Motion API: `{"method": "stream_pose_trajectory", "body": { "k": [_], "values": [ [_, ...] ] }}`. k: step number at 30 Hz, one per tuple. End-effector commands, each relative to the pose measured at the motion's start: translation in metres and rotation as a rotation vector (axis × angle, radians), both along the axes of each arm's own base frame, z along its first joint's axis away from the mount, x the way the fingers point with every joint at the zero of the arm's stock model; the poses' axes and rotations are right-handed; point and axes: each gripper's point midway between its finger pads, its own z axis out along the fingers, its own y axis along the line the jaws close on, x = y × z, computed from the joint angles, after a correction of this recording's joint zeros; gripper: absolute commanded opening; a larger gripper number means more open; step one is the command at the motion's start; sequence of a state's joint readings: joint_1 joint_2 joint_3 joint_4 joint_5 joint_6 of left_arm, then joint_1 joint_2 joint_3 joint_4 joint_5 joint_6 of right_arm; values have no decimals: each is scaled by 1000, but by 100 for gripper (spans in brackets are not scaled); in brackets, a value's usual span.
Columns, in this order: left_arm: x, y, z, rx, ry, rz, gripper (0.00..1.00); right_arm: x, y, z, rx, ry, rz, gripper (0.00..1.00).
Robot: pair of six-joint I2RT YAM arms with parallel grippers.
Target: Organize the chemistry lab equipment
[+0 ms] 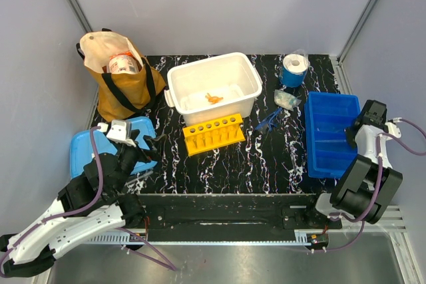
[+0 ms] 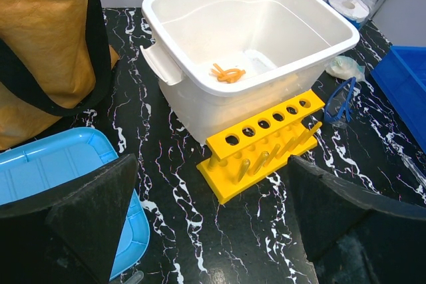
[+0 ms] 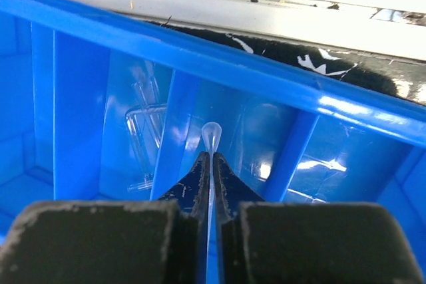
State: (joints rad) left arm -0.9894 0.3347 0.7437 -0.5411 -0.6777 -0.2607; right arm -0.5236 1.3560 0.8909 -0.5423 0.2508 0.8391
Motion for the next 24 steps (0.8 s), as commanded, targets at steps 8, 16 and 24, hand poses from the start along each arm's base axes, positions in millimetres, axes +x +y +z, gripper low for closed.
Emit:
{"method": "stream_pose_trajectory", "body": {
  "k": [8, 16, 24],
  "values": [
    [3, -5, 11, -19, -27, -3, 99, -9, -24, 1, -81, 3, -84, 6],
    [4, -5, 8, -10, -21, -1, 99, 0, -23, 6, -69, -33, -70, 25],
    [6, -8, 3, 0, -2, 5, 99, 17, -14, 39, -82, -123, 60, 34]
  ]
}}
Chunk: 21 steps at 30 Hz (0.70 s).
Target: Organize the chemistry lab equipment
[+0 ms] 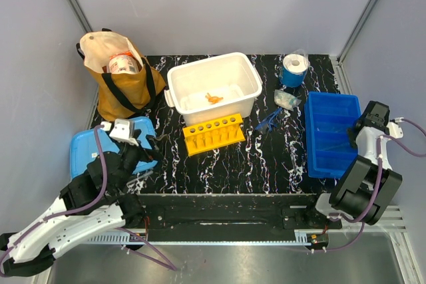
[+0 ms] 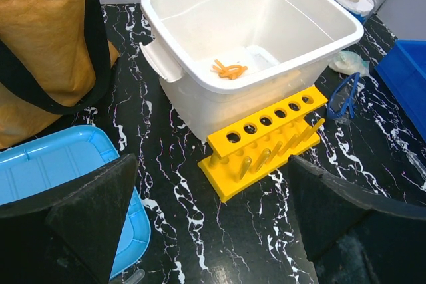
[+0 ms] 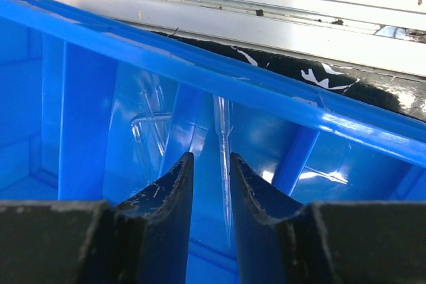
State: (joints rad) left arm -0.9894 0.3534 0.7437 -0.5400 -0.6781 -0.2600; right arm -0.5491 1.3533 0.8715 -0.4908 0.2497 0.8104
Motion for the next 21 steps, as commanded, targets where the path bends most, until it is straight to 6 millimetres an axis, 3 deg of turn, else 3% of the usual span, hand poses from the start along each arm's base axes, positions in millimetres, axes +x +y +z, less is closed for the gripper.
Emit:
{"method": "stream_pose_trajectory", "body": {
  "k": [1, 6, 9, 14, 18, 21],
  "values": [
    [4, -6, 5, -14, -7, 5, 99, 19, -2, 46, -61, -120, 89, 34],
    [9, -12, -8, 6, 39, 25, 99, 38, 22, 89, -76, -242, 298, 34],
    [15, -4, -13, 22, 77, 110, 99, 49, 43, 113, -108, -281, 436, 35],
    [24, 12, -13, 25, 133, 253, 99, 63, 105, 143, -198, -285, 677, 35],
    [37, 6, -26, -30, 281, 257, 99, 64, 146, 147, -175, -352, 782, 35],
    [51, 24, -47, -94, 401, 358, 98, 63, 171, 149, -160, -392, 849, 35]
  ]
}}
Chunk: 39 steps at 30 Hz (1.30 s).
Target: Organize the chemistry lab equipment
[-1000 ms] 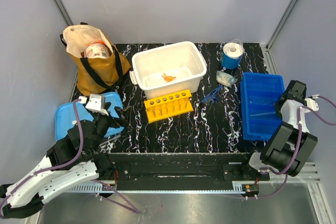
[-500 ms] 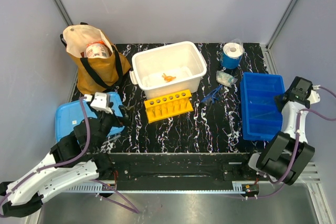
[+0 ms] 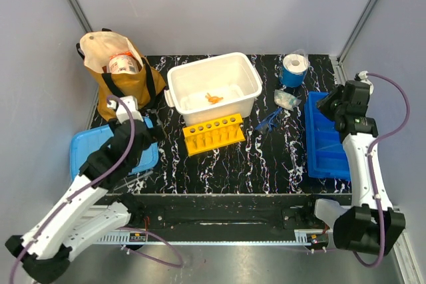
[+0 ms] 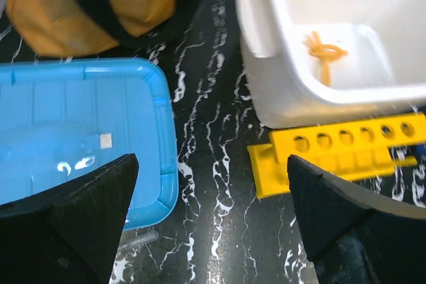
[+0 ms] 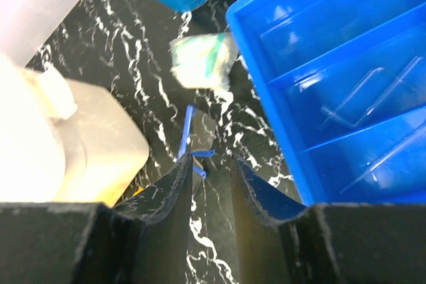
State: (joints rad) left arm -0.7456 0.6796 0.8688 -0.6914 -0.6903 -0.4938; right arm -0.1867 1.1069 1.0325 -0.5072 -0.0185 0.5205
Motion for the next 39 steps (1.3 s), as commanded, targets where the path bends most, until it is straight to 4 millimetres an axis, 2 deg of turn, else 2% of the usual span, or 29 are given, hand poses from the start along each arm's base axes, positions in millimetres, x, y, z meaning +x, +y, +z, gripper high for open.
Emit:
{"method": "stream_pose_trajectory", "body": {
  "k": [1, 3, 5, 7, 12, 15, 19, 25, 31, 35, 39],
  "values": [
    [11, 8, -19, -192, 154, 105, 97, -4, 35, 10, -1, -64, 128, 35],
    [13, 19, -36, -309, 223, 197, 90, -6, 51, 9, 17, -73, 183, 35],
    [9, 37, -51, -440, 264, 351, 74, -9, 66, 10, 36, -84, 237, 34],
    [1, 49, -61, -537, 264, 474, 65, -14, 77, 11, 47, -96, 279, 35],
    [-38, 83, -96, -653, 303, 874, 61, -26, 88, 13, 52, -124, 334, 35],
    [-60, 85, -121, -661, 422, 1021, 57, -31, 90, 14, 49, -134, 351, 36],
    [-73, 76, -149, -724, 508, 1092, 57, -34, 91, 11, 48, -135, 362, 36],
    [-71, 81, -164, -814, 422, 1133, 56, -39, 93, 8, 47, -137, 373, 36],
    [-75, 73, -191, -855, 501, 1162, 51, -37, 92, 3, 47, -128, 369, 36],
    [-81, 72, -199, -861, 526, 1205, 45, -36, 91, 6, 43, -135, 365, 36],
    [-83, 80, -200, -839, 504, 1247, 43, -35, 90, 9, 38, -145, 362, 36]
  ]
}}
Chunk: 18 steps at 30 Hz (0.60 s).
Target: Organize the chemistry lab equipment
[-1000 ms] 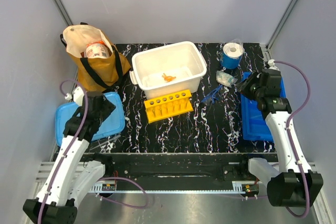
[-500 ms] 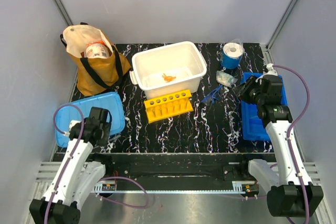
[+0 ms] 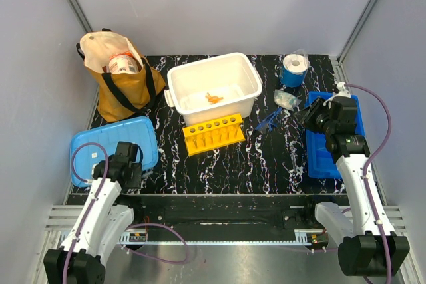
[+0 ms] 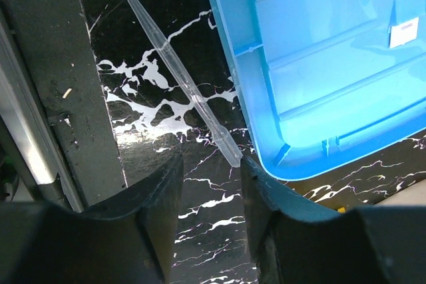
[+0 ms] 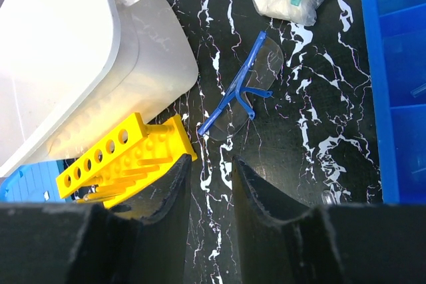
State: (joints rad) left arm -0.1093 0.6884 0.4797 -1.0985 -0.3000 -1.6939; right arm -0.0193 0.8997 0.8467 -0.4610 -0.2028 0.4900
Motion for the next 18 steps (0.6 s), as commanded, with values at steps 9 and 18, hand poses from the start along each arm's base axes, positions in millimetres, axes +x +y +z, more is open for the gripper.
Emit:
{"method": "stream_pose_trajectory", "body": {
  "k": [9, 18],
  "values": [
    [8, 6, -10, -1, -11, 95, 41, 7, 3, 17, -16, -70, 25, 36],
    [1, 15, -17, 35, 30, 137, 38, 10, 2, 19, -18, -74, 24, 36]
  ]
}}
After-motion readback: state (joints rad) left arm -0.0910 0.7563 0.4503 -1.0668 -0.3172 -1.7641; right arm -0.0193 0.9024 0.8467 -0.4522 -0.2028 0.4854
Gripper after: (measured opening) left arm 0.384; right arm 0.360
